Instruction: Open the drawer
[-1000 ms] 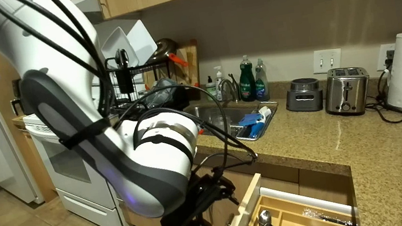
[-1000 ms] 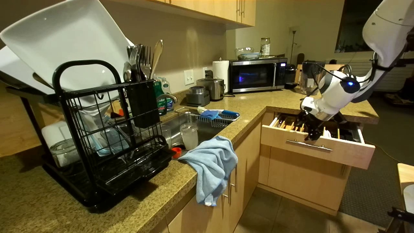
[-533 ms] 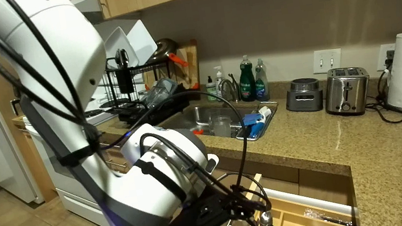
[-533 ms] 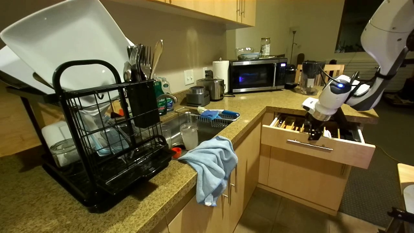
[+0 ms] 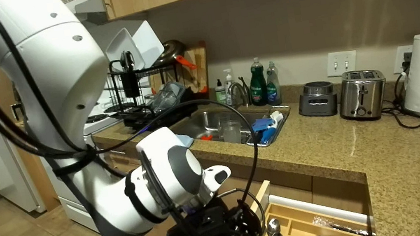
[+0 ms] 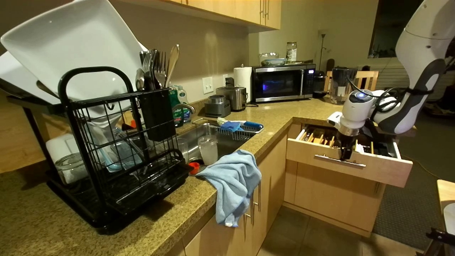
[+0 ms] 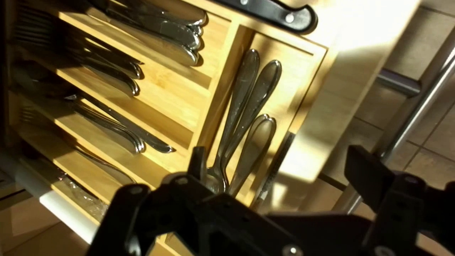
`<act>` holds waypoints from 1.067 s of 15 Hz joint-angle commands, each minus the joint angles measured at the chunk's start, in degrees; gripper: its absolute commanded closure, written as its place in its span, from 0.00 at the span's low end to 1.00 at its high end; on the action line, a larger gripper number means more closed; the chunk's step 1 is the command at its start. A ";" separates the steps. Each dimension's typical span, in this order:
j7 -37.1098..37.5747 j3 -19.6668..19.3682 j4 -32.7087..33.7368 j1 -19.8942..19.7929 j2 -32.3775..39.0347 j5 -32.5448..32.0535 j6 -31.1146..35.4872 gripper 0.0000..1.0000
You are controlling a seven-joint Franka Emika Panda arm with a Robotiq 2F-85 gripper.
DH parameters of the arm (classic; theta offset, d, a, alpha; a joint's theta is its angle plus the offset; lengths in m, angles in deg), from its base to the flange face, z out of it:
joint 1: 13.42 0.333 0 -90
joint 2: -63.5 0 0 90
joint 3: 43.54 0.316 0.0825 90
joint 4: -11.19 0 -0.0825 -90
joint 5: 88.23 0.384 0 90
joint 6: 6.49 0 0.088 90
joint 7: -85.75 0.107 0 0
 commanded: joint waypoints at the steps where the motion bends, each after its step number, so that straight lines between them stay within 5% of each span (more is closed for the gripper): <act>1: -15.14 6.25 -4.01 -4.65 -2.26 12.54 -0.26 0.00; 8: -42.24 24.49 -1.98 -18.18 -1.91 40.26 -9.16 0.00; 12: -53.42 21.71 -0.05 -13.36 -2.33 54.20 -13.11 0.00; 16: -52.41 17.97 -0.22 -8.85 -4.52 54.13 -14.41 0.00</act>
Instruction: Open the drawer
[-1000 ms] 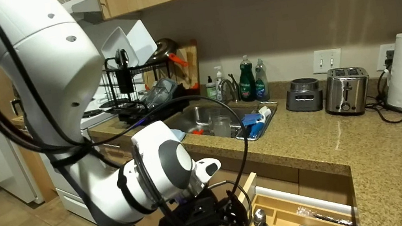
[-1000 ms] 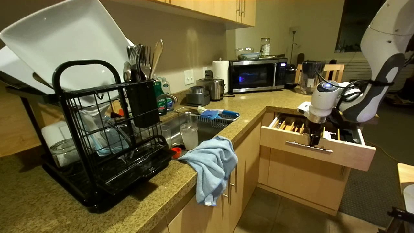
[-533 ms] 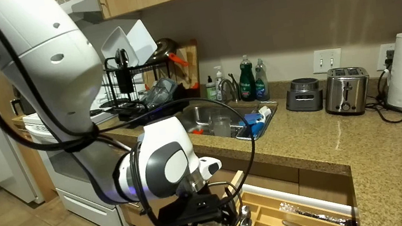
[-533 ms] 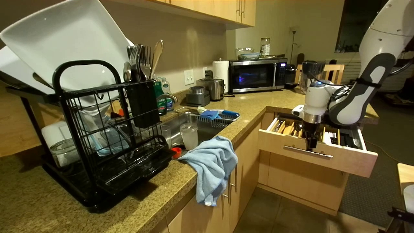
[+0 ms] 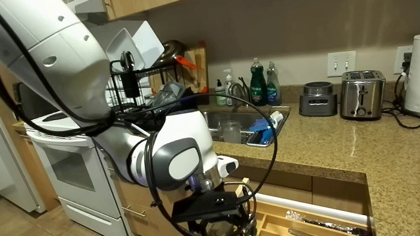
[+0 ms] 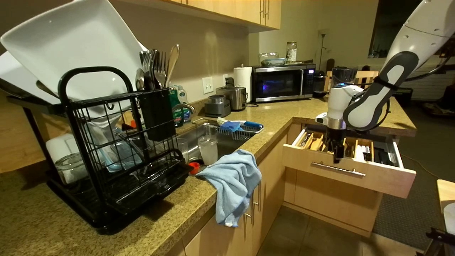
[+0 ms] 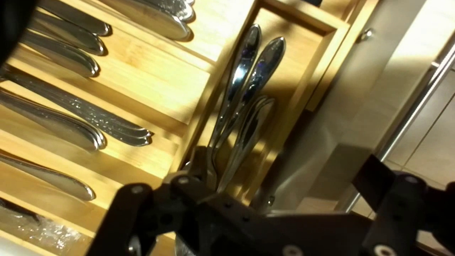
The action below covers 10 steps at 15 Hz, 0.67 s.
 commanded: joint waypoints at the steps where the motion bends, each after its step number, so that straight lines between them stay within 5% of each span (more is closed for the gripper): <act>1: -1.76 -3.00 -1.68 3.95 -3.65 1.53 -1.87 0.00; 10: -1.78 -3.87 -1.85 7.29 -5.41 3.97 -6.45 0.00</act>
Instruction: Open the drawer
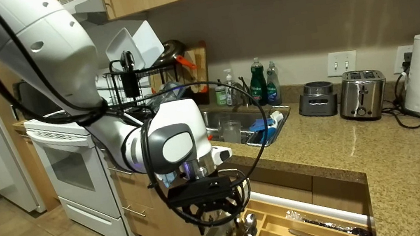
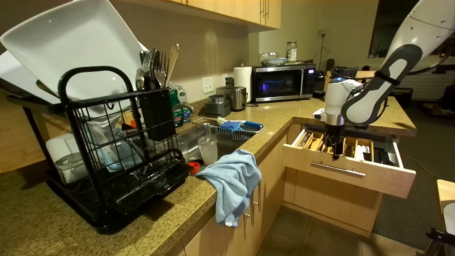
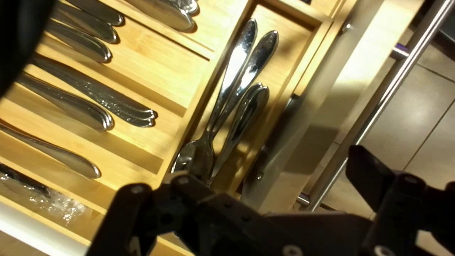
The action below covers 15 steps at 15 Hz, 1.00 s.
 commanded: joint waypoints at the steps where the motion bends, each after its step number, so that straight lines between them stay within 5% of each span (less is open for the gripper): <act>1: -1.63 -0.23 -1.28 1.61 -2.06 4.02 -3.96 0.00; 15: -2.37 1.08 0.82 2.24 0.40 12.86 -8.51 0.00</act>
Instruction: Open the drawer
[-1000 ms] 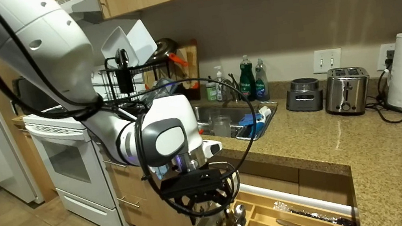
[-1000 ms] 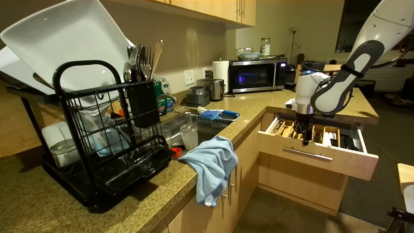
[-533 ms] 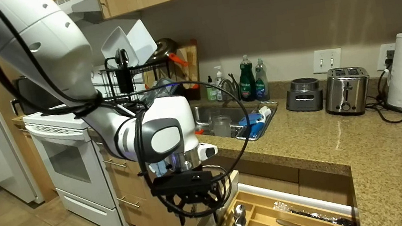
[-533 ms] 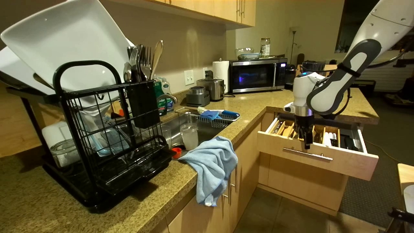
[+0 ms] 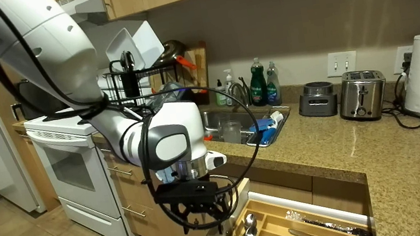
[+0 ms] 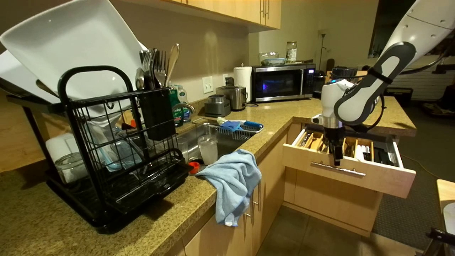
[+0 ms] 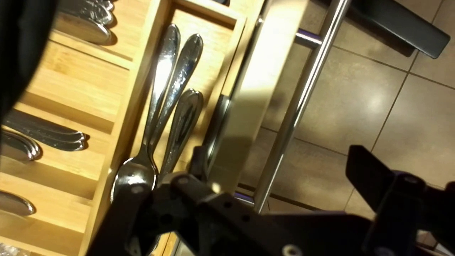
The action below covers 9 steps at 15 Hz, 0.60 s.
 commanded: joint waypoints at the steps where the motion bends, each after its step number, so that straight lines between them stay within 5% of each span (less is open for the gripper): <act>1: -2.02 -0.10 0.75 -0.12 0.51 2.99 -1.46 0.00; 9: -2.40 0.46 1.29 -0.26 1.57 5.62 -2.82 0.00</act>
